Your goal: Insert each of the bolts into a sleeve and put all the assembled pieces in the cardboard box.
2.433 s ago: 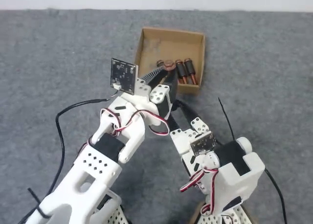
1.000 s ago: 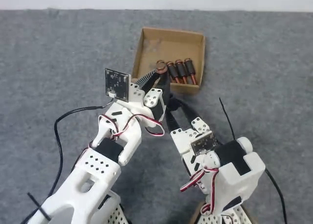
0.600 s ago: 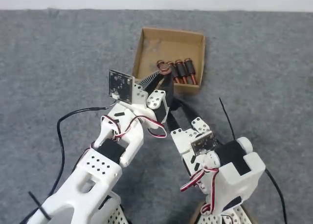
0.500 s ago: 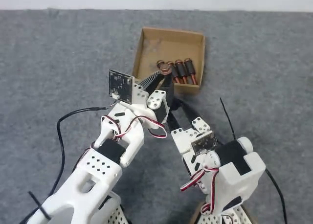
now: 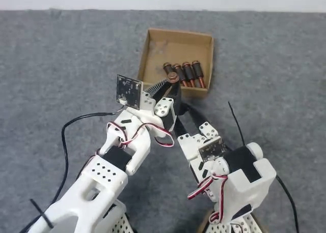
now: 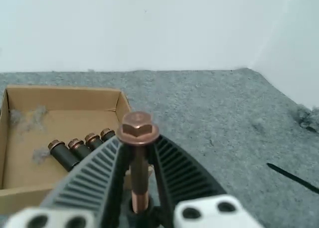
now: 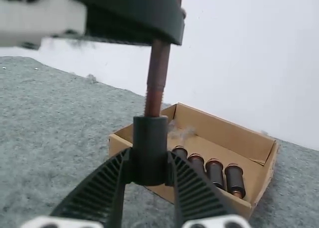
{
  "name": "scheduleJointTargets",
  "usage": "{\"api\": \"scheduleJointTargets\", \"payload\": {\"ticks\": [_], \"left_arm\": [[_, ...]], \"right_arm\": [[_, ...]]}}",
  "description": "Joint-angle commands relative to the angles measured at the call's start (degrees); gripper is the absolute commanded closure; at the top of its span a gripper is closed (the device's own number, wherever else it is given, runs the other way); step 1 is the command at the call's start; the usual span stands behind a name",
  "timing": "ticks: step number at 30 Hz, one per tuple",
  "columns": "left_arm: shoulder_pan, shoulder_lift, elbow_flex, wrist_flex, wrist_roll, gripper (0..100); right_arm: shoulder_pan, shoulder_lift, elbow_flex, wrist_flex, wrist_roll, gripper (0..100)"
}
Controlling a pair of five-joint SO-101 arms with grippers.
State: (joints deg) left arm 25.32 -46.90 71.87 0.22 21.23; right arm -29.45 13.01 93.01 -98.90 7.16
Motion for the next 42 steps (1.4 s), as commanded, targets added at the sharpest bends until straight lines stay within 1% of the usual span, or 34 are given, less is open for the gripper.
{"api": "scheduleJointTargets", "payload": {"ticks": [1, 27, 37, 39, 42], "left_arm": [[0.2, -0.3, 0.6, -2.2, 1.1, 99], [0.1, -0.3, 7.9, -2.3, 1.1, 99], [0.0, -0.3, 8.5, -2.3, 0.8, 99], [0.0, -0.4, 8.5, -2.3, 0.9, 97], [0.0, -0.4, 8.5, -2.0, 1.0, 90]], "right_arm": [[0.7, -0.9, -0.5, -1.9, -0.6, 99.3], [2.0, -1.0, -0.8, -1.9, -0.6, 99.3], [2.0, -1.0, -0.8, -1.9, -0.6, 99.3], [2.0, -1.0, -0.8, -1.9, -0.6, 99.3], [2.0, -1.0, -0.8, -1.9, -0.6, 99.3]]}}
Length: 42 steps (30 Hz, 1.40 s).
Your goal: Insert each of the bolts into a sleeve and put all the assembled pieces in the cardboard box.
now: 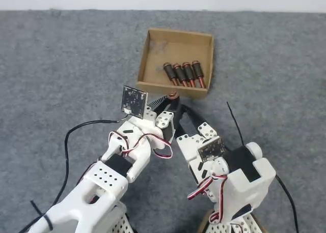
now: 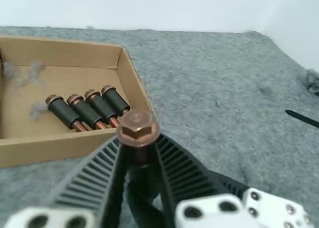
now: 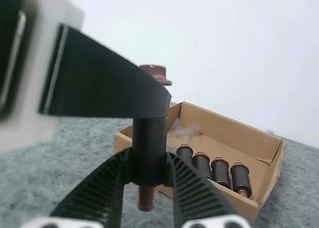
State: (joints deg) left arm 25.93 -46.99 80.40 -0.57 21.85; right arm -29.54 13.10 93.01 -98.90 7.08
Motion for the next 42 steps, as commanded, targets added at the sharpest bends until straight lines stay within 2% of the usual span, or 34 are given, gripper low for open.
{"api": "scheduleJointTargets", "payload": {"ticks": [1, 3, 20, 24, 37, 42], "left_arm": [[-0.6, -0.3, 0.0, -1.1, 0.4, 88], [-0.6, -0.3, 0.0, -1.1, 0.4, 86], [-0.2, -0.8, -0.3, -1.1, 0.2, 86], [-0.7, -5.1, -0.3, -0.8, 0.0, 86], [-0.8, -37.3, -0.4, 26.5, -3.6, 86], [-8.2, -45.4, -0.4, 31.6, -3.6, 86]], "right_arm": [[2.1, -1.1, -0.8, -1.9, -0.5, 99.3], [2.1, -1.1, -0.8, -1.9, -0.5, 99.3], [2.1, -1.1, -1.0, -1.9, -0.5, 99.3], [2.1, -1.0, -1.1, -1.9, -0.5, 99.3], [2.1, -1.0, -1.1, -1.9, -0.5, 99.3], [2.1, -1.0, -1.0, -1.9, -0.5, 99.3]]}}
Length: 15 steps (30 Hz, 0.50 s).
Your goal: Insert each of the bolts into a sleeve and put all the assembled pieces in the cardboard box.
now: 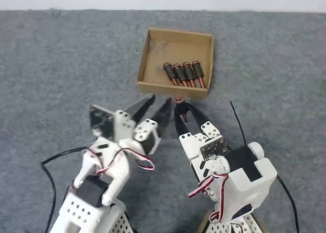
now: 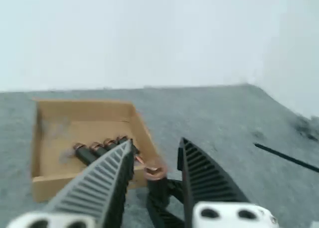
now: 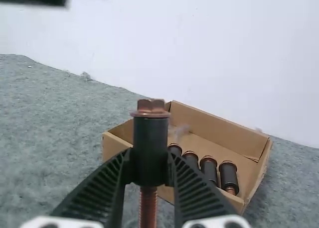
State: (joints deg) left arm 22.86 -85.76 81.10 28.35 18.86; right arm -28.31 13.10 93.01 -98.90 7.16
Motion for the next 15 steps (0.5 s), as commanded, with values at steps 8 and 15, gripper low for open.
{"api": "scheduleJointTargets", "payload": {"ticks": [8, 15], "left_arm": [[-17.0, -17.0, -1.1, 11.4, -0.6, 86], [-24.3, -18.6, -2.5, 20.8, -0.6, 86]], "right_arm": [[0.8, -1.0, -0.8, -1.9, -0.6, 99.3], [0.8, -1.0, -0.7, -1.9, -0.6, 99.3]]}}
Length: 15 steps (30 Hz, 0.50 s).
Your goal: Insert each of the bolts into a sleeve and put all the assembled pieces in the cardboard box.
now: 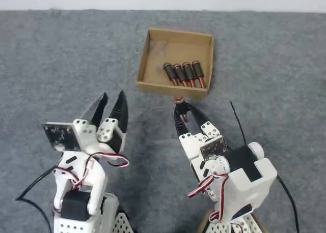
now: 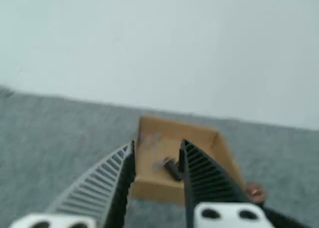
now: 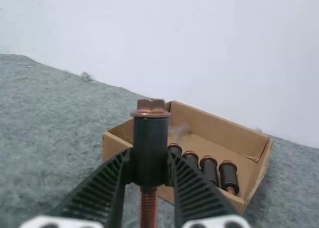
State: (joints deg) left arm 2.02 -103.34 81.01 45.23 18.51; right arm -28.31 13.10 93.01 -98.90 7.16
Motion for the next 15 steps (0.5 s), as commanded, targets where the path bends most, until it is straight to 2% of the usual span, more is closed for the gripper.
{"api": "scheduleJointTargets", "payload": {"ticks": [1, 6, 8, 15], "left_arm": [[-4.4, -1.1, -2.5, 4.9, -0.4, 86], [-11.5, -1.1, -2.2, 7.9, -0.5, 86], [-14.2, -1.1, -2.1, 9.3, -2.8, 86], [-16.2, -1.1, 4.3, 12.7, -11.6, 86]], "right_arm": [[0.8, -1.0, -0.6, -1.9, -0.6, 99.3], [0.8, -0.9, -0.6, -1.9, -0.6, 99.3], [0.8, -0.9, -0.6, -1.9, -0.6, 99.3], [0.8, -0.9, -0.6, -1.9, -0.6, 99.3]]}}
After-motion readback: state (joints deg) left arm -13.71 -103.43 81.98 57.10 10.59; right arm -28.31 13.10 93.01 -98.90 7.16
